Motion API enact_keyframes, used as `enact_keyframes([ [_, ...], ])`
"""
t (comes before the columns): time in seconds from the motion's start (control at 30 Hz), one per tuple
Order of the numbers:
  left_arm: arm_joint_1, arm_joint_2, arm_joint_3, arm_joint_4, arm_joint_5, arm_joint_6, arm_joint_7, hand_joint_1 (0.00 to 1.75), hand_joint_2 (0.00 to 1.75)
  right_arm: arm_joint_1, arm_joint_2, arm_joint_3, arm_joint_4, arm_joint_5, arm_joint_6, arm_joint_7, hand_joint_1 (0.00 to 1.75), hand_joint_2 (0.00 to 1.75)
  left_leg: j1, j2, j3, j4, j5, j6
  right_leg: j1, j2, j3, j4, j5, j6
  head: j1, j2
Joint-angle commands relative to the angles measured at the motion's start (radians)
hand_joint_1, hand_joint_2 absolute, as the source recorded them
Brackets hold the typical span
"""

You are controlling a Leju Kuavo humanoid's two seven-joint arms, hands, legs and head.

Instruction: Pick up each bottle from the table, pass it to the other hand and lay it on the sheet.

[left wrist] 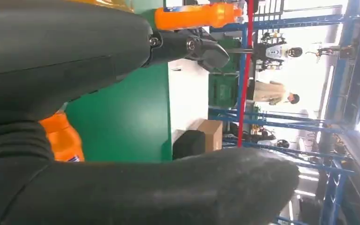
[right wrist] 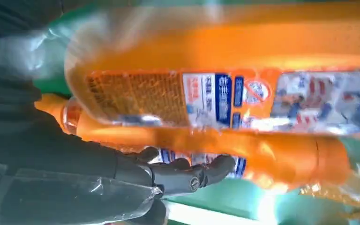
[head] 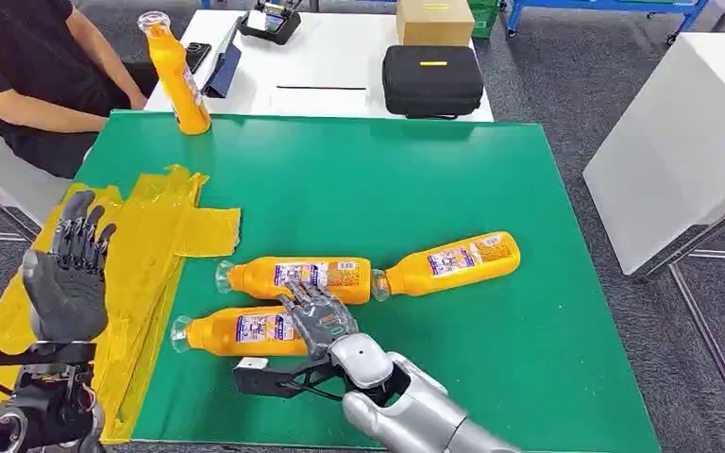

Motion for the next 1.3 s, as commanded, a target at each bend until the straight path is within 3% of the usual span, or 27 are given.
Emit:
enact_keyframes([
  [0.03, -0.076, -0.015, -0.056, 0.100, 0.014, -0.005, 0.003, 0.00, 0.00, -0.068, 0.037, 0.027, 0.289, 0.007, -0.036, -0.012, 0.00, 1.75, 0.000, -0.003, 0.005, -0.001, -0.001, 0.002, 0.001, -0.002, 0.006, -0.001, -0.001, -0.006, 0.000, 0.000],
  [0.47, -0.090, 0.006, -0.070, 0.128, 0.066, -0.006, -0.024, 0.00, 0.00, -0.042, 0.059, 0.096, 0.394, 0.032, 0.020, -0.053, 0.02, 1.75, 0.000, -0.003, 0.007, -0.002, 0.000, 0.001, 0.001, -0.003, 0.006, -0.002, -0.001, -0.006, 0.000, 0.000],
  [0.5, -0.096, 0.004, -0.071, 0.131, 0.069, -0.004, -0.022, 0.00, 0.00, -0.035, 0.059, 0.102, 0.397, 0.034, 0.022, -0.053, 1.29, 1.75, 0.001, -0.002, 0.008, -0.002, 0.000, 0.001, 0.001, -0.003, 0.006, -0.002, -0.001, -0.006, 0.000, 0.000],
  [0.53, -0.100, 0.006, -0.074, 0.132, 0.073, 0.000, -0.021, 0.00, 0.00, -0.026, 0.058, 0.111, 0.395, 0.035, 0.030, -0.059, 1.75, 1.75, 0.000, -0.002, 0.010, -0.002, 0.000, 0.000, 0.001, -0.003, 0.005, -0.002, -0.001, -0.005, 0.000, 0.000],
  [0.7, -0.091, 0.015, -0.081, 0.143, 0.080, 0.005, -0.022, 0.00, 0.00, -0.008, 0.032, 0.109, 0.369, 0.010, 0.027, -0.067, 1.75, 1.75, 0.001, -0.001, 0.017, -0.004, -0.002, -0.003, 0.002, -0.001, 0.003, -0.004, -0.002, -0.010, -0.001, 0.000],
  [1.17, -0.119, 0.005, -0.082, 0.154, 0.085, 0.013, -0.017, 0.00, 0.00, -0.010, -0.009, 0.073, 0.310, -0.034, 0.025, -0.039, 1.75, 1.75, 0.002, -0.001, 0.019, -0.003, -0.003, -0.002, 0.003, -0.001, 0.006, -0.003, -0.002, -0.008, 0.000, 0.000],
  [1.2, -0.108, 0.000, -0.072, 0.148, 0.078, 0.027, -0.018, 0.00, 0.00, 0.010, -0.012, -0.016, 0.281, -0.115, -0.012, -0.018, 1.75, 1.75, 0.001, 0.000, 0.019, -0.002, -0.003, -0.003, 0.002, 0.000, 0.006, -0.003, -0.002, -0.007, 0.000, 0.000],
  [1.3, -0.087, -0.012, -0.039, 0.140, 0.056, 0.054, -0.018, 0.00, 0.00, 0.058, -0.072, -0.118, 0.123, -0.242, -0.014, -0.003, 1.75, 1.75, 0.001, -0.003, 0.019, -0.003, -0.003, -0.002, 0.002, -0.003, 0.007, -0.004, -0.002, -0.009, 0.000, 0.000],
])
